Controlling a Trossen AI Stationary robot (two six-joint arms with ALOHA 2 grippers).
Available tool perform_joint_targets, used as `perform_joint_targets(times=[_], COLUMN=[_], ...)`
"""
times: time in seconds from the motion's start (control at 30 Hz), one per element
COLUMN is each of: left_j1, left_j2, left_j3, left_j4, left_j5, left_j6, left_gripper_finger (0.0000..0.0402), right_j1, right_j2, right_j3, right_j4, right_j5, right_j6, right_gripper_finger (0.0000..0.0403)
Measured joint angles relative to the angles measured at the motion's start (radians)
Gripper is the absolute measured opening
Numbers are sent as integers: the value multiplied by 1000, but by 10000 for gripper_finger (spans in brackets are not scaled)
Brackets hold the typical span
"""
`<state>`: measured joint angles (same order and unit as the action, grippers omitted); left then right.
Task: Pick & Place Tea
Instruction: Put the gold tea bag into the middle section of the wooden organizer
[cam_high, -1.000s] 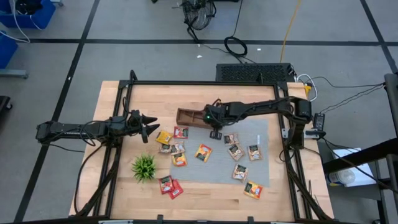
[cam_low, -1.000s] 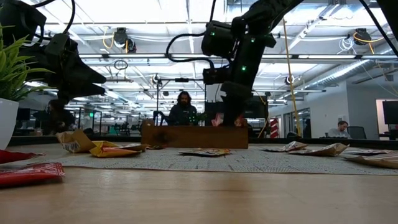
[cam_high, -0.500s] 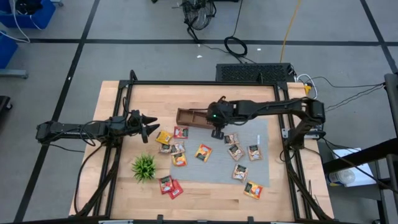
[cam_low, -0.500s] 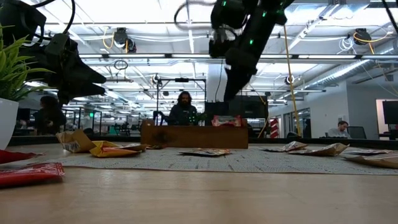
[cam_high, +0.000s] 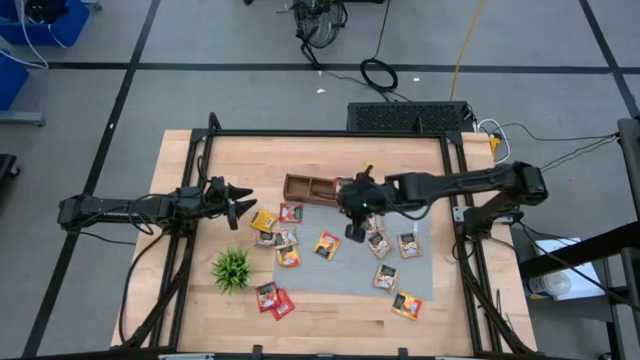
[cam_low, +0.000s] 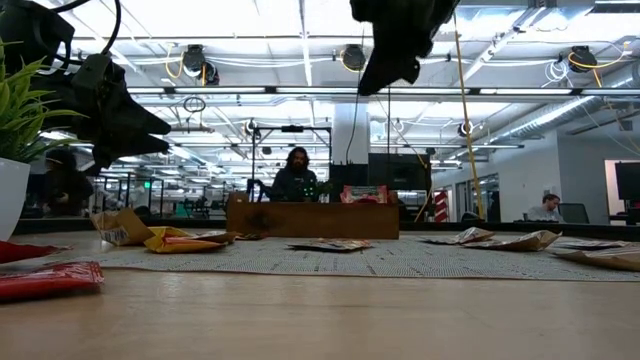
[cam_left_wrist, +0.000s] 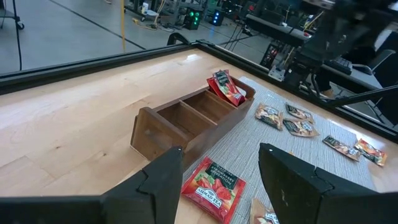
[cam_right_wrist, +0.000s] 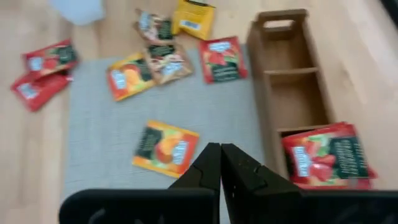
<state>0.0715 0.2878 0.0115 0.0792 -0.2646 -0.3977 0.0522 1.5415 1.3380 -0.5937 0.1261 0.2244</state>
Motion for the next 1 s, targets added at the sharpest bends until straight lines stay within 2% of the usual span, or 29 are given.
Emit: perform_joint_targets(times=[0.17,0.73,1.0], left_j1=[0,0,0], left_j2=[0,0,0], left_j3=[0,0,0], left_j4=[0,0,0], left_j5=[0,0,0], left_j6=[0,0,0], left_gripper_finger=[212,212,212], right_j1=[51,68,141], right_j2=[2,1,1], right_j3=[0,0,0], right_j4=[2,-22,-229], right_j5=[0,0,1], right_j6=[2,31,212], right_gripper_finger=[0,0,0])
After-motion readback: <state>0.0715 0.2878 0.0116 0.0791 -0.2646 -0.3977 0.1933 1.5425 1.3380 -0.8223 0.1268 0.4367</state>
